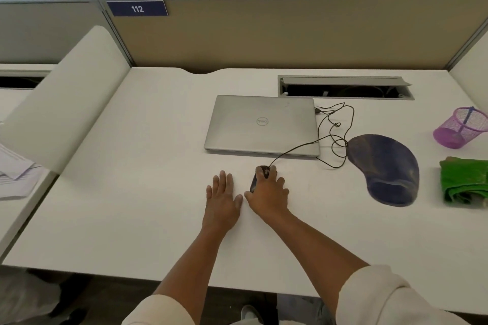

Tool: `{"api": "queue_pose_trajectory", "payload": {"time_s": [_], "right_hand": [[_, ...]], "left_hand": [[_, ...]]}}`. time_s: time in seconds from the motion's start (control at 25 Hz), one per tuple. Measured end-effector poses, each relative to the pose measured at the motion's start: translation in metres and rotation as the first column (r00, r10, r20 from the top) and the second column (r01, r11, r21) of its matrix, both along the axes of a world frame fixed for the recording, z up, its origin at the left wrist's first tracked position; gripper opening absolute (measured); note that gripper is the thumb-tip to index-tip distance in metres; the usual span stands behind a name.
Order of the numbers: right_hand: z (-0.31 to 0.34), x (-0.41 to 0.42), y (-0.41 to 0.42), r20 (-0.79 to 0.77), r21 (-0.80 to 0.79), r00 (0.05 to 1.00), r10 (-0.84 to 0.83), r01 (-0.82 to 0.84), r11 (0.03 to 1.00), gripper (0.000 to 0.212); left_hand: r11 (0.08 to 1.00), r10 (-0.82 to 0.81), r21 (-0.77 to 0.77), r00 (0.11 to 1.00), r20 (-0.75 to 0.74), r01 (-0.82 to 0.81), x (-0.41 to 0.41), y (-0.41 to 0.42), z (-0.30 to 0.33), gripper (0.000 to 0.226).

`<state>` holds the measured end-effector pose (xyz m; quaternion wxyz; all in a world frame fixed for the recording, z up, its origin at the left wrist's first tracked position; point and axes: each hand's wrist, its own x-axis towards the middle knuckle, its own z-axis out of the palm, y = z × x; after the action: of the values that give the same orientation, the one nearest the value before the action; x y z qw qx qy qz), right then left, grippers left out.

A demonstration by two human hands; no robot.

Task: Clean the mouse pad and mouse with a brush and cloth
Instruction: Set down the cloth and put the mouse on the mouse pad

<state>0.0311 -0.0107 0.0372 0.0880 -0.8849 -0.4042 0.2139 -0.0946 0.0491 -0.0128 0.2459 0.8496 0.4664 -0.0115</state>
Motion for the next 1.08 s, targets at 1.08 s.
{"api": "queue_pose_trajectory", "payload": {"time_s": [1.08], "right_hand": [[0.023,0.239,-0.147,0.236,0.221,0.924,-0.3,0.249,0.943,0.073]], "left_hand": [[0.975,0.107,0.193,0.994,0.038,-0.112,0.103,-0.061,-0.012,0.066]]}}
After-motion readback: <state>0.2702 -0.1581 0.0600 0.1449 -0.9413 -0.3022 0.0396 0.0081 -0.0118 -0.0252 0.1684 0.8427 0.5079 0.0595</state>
